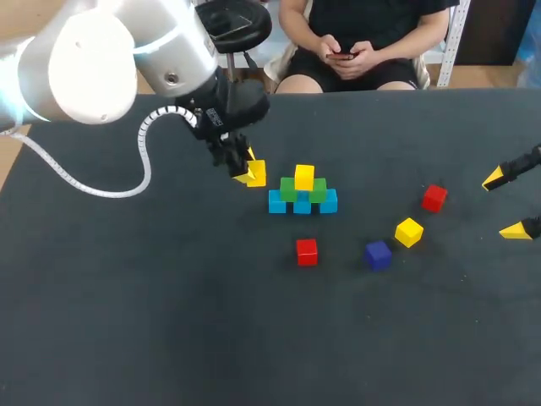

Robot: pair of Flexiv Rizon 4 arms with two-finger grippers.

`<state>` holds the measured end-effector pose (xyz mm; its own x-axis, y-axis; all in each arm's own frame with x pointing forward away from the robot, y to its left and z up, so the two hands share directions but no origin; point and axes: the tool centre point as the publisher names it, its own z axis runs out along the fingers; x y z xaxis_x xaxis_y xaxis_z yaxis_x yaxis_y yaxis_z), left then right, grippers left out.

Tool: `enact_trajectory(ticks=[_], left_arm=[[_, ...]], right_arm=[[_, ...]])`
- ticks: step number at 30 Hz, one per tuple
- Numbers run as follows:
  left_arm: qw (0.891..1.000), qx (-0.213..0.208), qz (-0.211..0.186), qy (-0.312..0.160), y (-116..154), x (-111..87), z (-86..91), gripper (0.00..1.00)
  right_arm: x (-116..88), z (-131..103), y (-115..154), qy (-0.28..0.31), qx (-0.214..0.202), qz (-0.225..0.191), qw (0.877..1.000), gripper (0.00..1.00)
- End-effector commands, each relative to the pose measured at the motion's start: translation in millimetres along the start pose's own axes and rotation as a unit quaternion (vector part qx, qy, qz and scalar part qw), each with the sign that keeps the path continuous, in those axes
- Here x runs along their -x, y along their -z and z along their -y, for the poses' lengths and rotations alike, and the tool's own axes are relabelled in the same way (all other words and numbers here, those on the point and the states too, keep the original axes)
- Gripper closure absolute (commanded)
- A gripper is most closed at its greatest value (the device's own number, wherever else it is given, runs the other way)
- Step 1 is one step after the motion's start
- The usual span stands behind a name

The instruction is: Place the blue cubes, place green cubes on the blue cubes, place the yellow cubes on the green cubes, then place the red cubes on the yellow cubes, and place purple cube on the red cubes.

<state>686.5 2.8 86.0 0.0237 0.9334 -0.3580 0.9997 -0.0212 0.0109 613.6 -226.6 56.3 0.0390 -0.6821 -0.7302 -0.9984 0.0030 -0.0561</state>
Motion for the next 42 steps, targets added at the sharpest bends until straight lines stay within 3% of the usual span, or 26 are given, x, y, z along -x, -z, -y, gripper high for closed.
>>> enact_trajectory(ticks=[1,18,42], left_arm=[[1.0,-0.005,0.0,0.0,-3,1.2,-8.3,1.0],[1.0,-0.011,-0.001,-0.02,-17,18.9,-17.3,1.0],[0.999,-0.018,-0.001,-0.027,-34,27.5,-26.3,1.0]], right_arm=[[-1,1,0,0.0,0.001,0.001,1.0,0.0],[-1,1,0,0.0,0.001,0.001,1.0,0.0],[-1,1,0,0.0,0.001,0.001,1.0,0.0]])
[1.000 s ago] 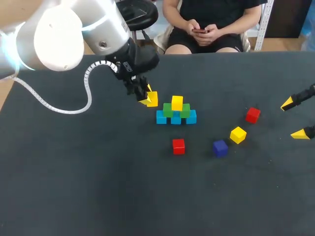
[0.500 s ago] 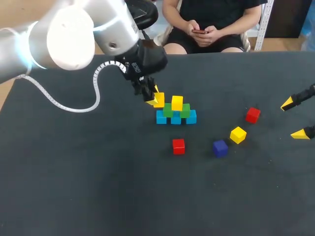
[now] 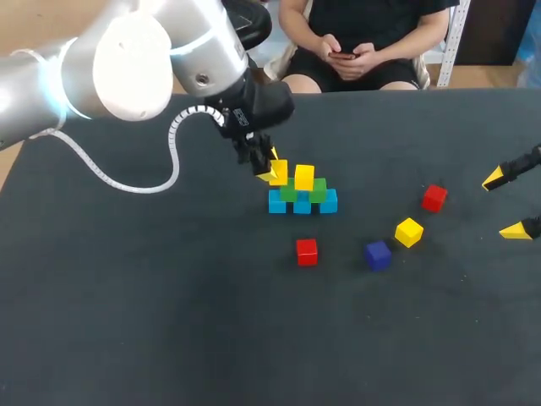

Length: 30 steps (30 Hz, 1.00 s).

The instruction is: Place the blue cubes, place green cubes on the blue cubes, place the yellow cubes on the green cubes, then place the red cubes on the yellow cubes, and place purple cube on the red cubes.

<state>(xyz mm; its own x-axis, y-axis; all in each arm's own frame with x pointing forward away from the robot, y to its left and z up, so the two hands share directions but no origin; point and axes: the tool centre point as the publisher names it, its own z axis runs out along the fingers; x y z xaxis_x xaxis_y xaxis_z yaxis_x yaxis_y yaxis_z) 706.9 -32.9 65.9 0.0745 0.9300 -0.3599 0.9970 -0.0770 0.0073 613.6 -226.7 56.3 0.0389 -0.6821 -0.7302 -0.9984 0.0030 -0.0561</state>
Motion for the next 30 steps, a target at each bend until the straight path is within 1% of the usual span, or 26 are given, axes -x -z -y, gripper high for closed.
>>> enact_trajectory(ticks=[1,30], left_arm=[[1.0,-0.006,-0.003,-0.002,-3.5,1.6,-5.8,1.0],[1.0,-0.016,-0.004,-0.004,-10.0,3.6,-7.8,1.0]], right_arm=[[-0.7,0.9,-0.4,0.0,0.001,0.001,1.0,0.0],[-0.7,0.9,-0.4,0.0,0.001,0.001,1.0,0.0]])
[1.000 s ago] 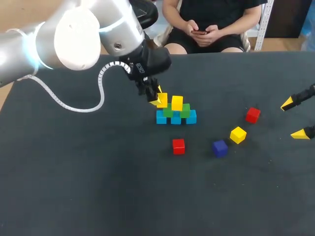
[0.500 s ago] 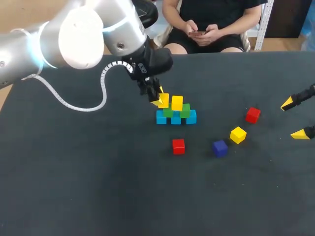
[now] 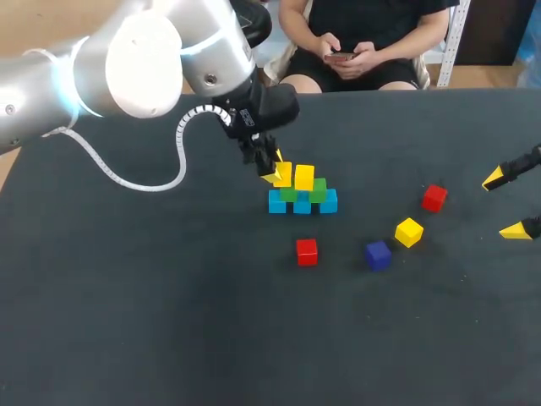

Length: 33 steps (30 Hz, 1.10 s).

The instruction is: Place the blue cubes, place green cubes on the blue cubes, place the yellow cubes on the green cubes, then place the red cubes on the yellow cubes, and place purple cube on the red cubes.

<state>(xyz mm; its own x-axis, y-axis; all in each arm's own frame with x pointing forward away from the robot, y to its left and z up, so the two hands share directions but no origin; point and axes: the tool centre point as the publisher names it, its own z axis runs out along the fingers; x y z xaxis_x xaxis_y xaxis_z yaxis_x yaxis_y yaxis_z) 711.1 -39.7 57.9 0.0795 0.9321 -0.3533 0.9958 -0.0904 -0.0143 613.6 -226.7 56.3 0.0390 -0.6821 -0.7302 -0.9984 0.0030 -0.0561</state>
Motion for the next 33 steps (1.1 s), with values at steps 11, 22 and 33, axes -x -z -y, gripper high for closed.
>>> enact_trajectory(ticks=[11,22,33], left_arm=[[1.0,-0.004,-0.002,-0.004,-0.3,1.8,-3.8,1.0],[1.0,-0.007,-0.003,-0.008,-1.3,3.8,-4.1,1.0],[1.0,-0.013,-0.005,-0.008,-4.6,3.9,-3.3,1.0]], right_arm=[[-0.7,0.9,-0.5,0.0,0.001,0.001,1.0,0.0],[-0.7,0.9,-0.5,0.0,0.001,0.001,1.0,0.0],[-0.7,0.9,-0.5,0.0,0.001,0.001,1.0,0.0]])
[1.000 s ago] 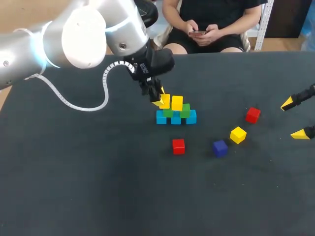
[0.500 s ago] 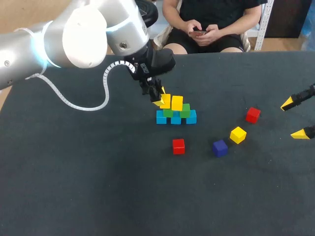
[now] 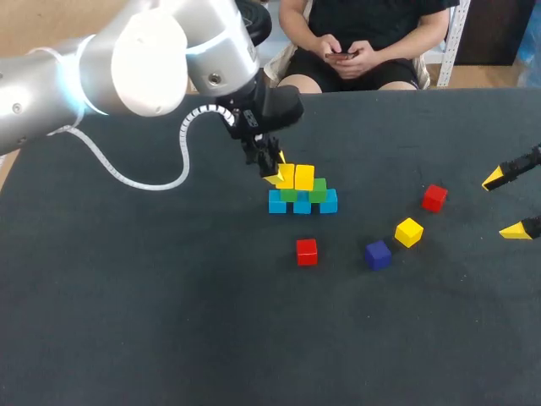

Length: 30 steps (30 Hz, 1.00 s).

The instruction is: Place the blue cubes, place green cubes on the blue cubes, place the yellow cubes on the green cubes, then place the red cubes on the yellow cubes, and place purple cube on the red cubes.

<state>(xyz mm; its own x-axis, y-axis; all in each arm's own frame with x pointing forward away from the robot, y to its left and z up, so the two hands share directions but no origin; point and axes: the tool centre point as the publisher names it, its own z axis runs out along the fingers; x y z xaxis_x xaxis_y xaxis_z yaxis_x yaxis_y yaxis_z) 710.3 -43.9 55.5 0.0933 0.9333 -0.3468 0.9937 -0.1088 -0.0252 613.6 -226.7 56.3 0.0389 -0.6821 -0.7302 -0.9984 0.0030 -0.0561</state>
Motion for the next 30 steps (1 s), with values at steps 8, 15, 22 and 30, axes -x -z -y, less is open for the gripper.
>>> enact_trajectory(ticks=[8,15,22,30], left_arm=[[1.0,-0.006,-0.001,-0.002,-1,1.0,-4.2,1.0],[1.0,-0.009,-0.003,-0.001,-1,0.9,-4.1,0.42],[1.0,-0.01,-0.003,0.0,0,0.8,-3.9,0.0],[1.0,-0.001,0.005,0.003,15,-4.6,1.3,0.0]], right_arm=[[-1,1,0,0.0,0.001,0.001,1.0,0.0],[-1,1,0,0.0,0.001,0.001,1.0,0.0],[-1,1,0,0.0,0.001,0.001,1.0,0.0],[-1,1,0,0.0,0.001,0.001,1.0,0.0]])
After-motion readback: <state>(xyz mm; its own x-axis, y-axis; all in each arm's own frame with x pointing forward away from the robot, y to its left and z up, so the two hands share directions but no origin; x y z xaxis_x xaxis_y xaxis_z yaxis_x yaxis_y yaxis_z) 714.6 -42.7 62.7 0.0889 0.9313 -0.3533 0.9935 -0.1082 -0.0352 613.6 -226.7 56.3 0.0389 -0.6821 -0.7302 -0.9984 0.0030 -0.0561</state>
